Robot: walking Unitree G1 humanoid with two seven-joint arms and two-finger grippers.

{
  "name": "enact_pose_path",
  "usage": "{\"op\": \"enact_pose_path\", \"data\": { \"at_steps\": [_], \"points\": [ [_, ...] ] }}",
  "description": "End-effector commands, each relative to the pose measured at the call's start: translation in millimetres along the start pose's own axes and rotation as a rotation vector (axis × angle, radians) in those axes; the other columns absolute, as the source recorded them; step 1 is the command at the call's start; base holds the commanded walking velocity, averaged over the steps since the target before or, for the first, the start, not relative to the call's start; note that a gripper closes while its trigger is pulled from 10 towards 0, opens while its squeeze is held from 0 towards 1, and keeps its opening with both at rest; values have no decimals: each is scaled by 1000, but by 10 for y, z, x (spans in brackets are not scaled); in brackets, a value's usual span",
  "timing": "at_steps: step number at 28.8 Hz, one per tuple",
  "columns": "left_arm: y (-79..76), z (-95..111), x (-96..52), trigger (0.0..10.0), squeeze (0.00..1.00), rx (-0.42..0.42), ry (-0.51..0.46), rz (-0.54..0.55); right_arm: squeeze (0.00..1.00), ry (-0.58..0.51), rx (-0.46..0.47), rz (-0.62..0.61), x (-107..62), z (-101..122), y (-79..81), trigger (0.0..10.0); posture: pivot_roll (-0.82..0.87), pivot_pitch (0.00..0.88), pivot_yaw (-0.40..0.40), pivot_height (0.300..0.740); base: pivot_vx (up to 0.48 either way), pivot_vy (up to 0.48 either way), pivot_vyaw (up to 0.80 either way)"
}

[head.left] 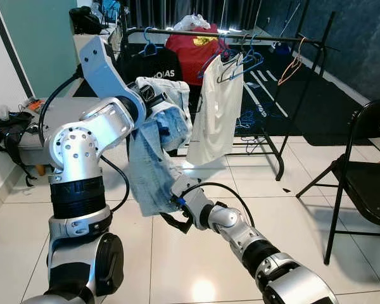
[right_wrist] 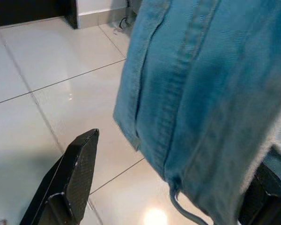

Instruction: Hang hanger

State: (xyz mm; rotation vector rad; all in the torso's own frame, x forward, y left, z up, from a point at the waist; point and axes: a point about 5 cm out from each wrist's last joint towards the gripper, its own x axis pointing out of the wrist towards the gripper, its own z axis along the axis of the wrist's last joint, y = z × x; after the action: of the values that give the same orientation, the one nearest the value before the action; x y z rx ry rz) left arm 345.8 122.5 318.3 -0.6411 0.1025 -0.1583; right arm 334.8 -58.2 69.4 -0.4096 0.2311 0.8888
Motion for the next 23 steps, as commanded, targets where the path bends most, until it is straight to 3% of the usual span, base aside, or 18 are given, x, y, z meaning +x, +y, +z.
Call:
{"op": "enact_pose_path", "data": {
  "at_steps": [1,8,9,10,11,23],
  "points": [
    [-152,107,-54,0,0,-8,-39,-54,0,33,13,25,-14,-61,12,10000,100,12,-51,740,0,0,0],
    [-214,144,-79,0,0,-35,-40,-74,0,73,4,26,-35,-138,19,10000,102,10,-50,740,0,0,0],
    [-230,155,-87,0,0,-42,-40,-80,0,84,8,13,-45,-159,7,6667,104,9,-50,740,0,0,0],
    [-230,155,-87,0,0,-42,-40,-80,0,84,8,13,-45,-159,7,6667,104,9,-50,740,0,0,0],
    [-240,170,-94,0,0,-47,-41,-85,0,93,26,2,-58,-183,-9,0,106,7,-49,740,0,0,0],
    [-181,206,-94,0,0,-59,-44,-67,0,71,79,0,-112,-217,-53,0,99,1,-42,740,0,0,0]
  ]
}}
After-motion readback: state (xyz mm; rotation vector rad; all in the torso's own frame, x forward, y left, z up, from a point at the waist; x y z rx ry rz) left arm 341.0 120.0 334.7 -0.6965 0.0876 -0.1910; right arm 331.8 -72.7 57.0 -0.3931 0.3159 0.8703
